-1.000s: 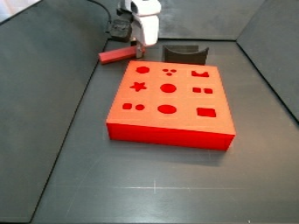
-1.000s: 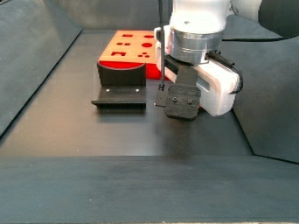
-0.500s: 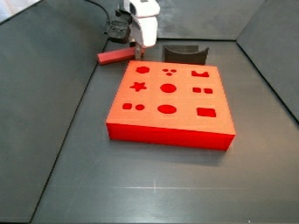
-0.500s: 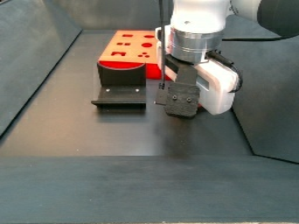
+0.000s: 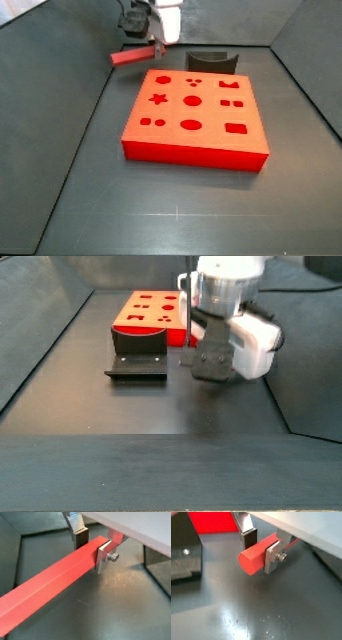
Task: Pick up the hexagon object. Move up. Place the hexagon object on the fixture. Regrasp the hexagon object. Move to above the board. Insert the hexagon object.
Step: Move up, then place the hexagon object on the fixture.
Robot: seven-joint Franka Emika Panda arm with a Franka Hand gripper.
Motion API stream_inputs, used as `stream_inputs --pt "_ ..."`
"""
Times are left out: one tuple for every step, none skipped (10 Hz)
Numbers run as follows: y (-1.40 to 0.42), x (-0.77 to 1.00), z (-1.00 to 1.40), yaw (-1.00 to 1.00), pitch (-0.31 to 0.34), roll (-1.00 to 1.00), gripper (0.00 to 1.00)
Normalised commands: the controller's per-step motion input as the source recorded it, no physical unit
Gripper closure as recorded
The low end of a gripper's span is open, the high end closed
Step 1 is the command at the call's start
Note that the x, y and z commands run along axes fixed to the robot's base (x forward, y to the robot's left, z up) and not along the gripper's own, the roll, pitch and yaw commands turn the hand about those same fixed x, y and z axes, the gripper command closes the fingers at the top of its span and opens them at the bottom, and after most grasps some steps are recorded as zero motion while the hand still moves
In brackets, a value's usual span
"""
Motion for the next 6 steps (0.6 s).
stream_inputs --pt "-0.01 -0.02 0.44 -0.04 0.062 0.06 1.0" --pt "0.0 -0.01 0.27 -0.03 0.094 0.07 1.0" --pt "0.0 -0.01 0.19 -0.03 0.105 0.08 1.0" --pt "0.0 0.0 1.0 0.0 0.0 0.0 1.0" --pt "0.0 0.0 1.0 0.01 0.004 0.0 1.0" --pt "0.0 -0.02 1.0 0.0 0.029 0.01 1.0"
